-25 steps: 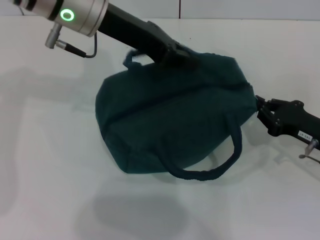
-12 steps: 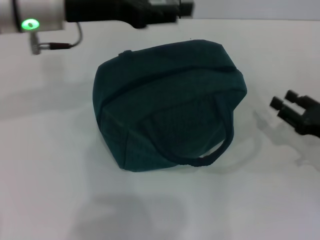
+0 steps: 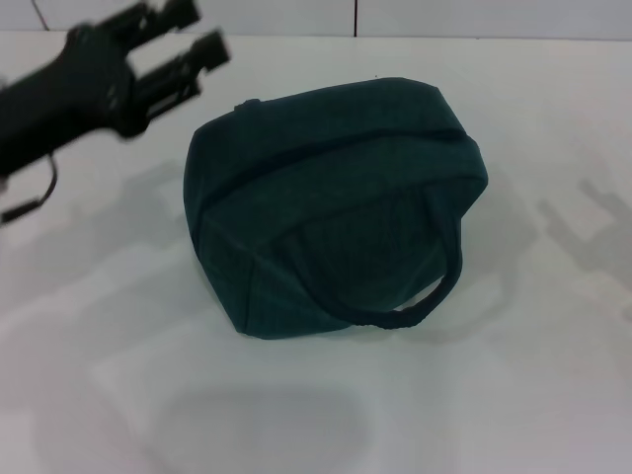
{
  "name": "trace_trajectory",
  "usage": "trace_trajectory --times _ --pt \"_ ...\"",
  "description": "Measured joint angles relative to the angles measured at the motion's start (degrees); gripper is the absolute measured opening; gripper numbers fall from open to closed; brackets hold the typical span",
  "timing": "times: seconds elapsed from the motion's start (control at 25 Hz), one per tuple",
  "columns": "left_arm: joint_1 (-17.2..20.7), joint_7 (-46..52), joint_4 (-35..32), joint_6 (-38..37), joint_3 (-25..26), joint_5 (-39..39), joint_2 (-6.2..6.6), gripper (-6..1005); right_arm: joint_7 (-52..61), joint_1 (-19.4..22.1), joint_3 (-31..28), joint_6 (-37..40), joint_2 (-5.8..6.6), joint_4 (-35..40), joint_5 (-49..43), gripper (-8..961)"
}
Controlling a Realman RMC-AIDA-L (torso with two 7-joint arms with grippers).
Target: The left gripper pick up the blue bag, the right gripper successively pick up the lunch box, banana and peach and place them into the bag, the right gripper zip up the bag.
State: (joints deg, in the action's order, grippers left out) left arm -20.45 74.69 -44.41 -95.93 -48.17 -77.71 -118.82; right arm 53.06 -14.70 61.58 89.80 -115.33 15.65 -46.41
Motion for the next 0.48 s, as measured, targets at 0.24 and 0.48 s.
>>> trace_trajectory --times 0.24,0.48 --pt "5.68 -5.93 3.53 -6.33 0.01 1.35 0.3 605 0.04 -0.21 -0.5 12.02 2.23 3.28 -2.34 677" --pt "6.54 -5.14 3.72 -11.45 -0.37 -1.75 0.6 665 9.44 -3.83 -0.41 17.58 5.98 9.77 -11.75 680"
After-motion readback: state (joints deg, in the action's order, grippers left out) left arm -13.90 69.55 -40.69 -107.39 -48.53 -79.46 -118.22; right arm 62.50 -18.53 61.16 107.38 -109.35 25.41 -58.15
